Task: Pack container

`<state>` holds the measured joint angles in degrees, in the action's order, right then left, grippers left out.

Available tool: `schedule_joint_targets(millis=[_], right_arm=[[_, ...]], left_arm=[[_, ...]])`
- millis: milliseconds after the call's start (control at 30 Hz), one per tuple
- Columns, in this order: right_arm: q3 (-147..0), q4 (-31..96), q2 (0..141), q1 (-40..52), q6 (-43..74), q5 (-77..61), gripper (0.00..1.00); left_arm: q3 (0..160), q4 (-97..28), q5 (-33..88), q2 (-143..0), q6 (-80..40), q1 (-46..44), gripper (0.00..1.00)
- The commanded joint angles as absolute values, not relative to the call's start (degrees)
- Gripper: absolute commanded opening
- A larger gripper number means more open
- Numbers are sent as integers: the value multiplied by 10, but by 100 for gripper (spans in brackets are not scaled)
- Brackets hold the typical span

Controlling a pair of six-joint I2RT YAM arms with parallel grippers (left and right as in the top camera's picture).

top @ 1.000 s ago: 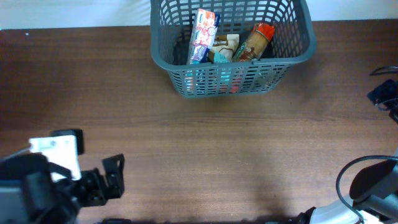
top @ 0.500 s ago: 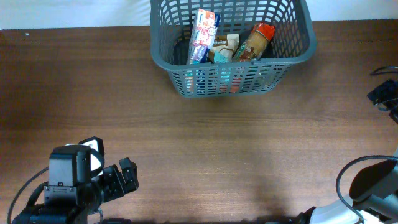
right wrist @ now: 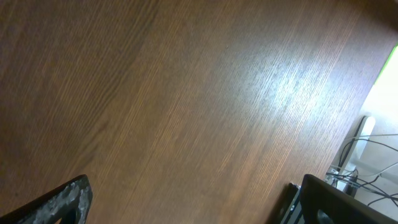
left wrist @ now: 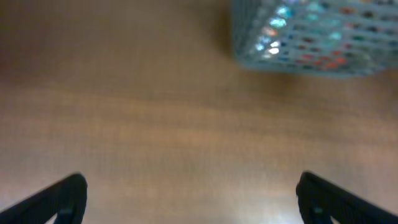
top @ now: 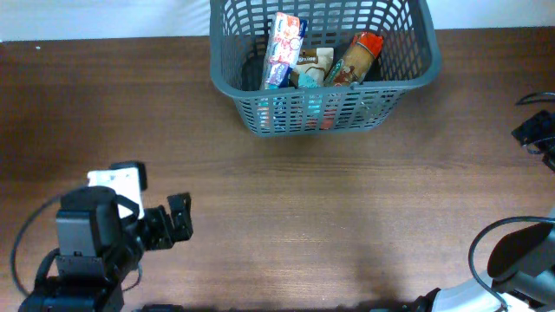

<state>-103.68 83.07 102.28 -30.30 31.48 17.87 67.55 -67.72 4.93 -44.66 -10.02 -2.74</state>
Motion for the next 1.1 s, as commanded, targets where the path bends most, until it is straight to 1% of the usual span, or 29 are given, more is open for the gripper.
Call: schedule_joint_targets(millis=[0,133,233,333,533,767,967,1067], right_arm=[[-1035,830,1017,-304,320,180,99],[-1035,830,1017,-304,320,180,99],[-1035,830,1017,-304,320,180,99],[-1035,830,1017,-304,320,180,99],[-1035,830,1017,-304,320,180,99],[-1035,831,1017,-304,320,180,99],[-1035,830,1017,-304,320,180,99],[-1035,830,1017,-304,320,180,99]], left_arm=[[639,-650,84,-445,28,-25,99],[554,-578,89,-408,40,-25,99],[445,-476,123,-328,39,-25,99],[367,-424,148,-260,39,-25,99],[312,-420,152,-190,40,-21,99],[289,-411,153,-149,40,25,99],[220,-379,175,-95,126,28,99],[184,-349,183,-74,141,28,99]])
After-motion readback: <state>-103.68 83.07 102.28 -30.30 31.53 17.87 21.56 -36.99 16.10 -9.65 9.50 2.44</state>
